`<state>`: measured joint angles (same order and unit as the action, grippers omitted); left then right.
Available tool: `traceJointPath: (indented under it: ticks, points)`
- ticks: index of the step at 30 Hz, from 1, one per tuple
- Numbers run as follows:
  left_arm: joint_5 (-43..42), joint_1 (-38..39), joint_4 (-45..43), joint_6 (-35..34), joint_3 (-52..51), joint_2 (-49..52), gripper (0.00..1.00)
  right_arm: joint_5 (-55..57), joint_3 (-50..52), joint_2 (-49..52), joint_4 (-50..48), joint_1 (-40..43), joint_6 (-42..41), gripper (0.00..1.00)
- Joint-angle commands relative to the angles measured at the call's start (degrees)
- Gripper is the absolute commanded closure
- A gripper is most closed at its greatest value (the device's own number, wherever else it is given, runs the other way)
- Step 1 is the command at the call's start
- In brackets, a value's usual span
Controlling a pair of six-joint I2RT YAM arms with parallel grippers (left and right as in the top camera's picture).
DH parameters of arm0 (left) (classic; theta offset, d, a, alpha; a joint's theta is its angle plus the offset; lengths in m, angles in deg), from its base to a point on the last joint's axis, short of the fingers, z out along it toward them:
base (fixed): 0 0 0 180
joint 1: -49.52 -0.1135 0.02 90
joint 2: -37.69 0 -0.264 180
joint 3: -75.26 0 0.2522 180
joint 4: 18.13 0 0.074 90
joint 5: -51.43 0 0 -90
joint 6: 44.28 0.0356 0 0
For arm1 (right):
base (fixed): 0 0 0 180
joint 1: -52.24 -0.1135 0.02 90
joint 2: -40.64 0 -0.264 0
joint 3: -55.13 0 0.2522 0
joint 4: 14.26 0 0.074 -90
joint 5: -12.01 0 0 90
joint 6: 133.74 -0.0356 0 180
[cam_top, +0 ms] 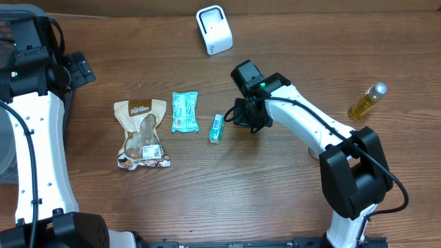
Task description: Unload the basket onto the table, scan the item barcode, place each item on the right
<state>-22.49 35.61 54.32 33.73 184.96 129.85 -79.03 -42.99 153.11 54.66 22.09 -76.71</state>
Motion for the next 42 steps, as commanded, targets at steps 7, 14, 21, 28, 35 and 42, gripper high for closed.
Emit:
traceJointPath:
  ticks: [7,14,21,28,35,42]
  points:
    - [0.0,-0.3,-0.2,0.2,0.6,0.0,0.00,1.4,0.0,-2.1,0.5,-0.7,0.2,0.96]
    - [0.0,-0.3,-0.2,0.2,0.6,0.0,0.00,1.4,0.0,-2.1,0.7,-2.5,0.2,0.96]
    - [0.0,-0.3,-0.2,0.2,0.6,0.0,0.01,1.4,0.0,-2.1,0.5,-2.5,0.2,0.92]
    - [0.0,-0.3,-0.2,0.2,0.6,0.0,0.00,1.4,0.0,-2.1,0.7,-2.5,0.4,0.83]
    - [0.0,-0.3,-0.2,0.2,0.6,0.0,0.00,0.9,0.0,-2.1,-0.4,-2.5,-0.1,0.80]
    - [0.0,-0.3,-0.2,0.2,0.6,0.0,0.00,-3.3,0.0,-2.1,-2.4,-3.0,-0.2,0.92]
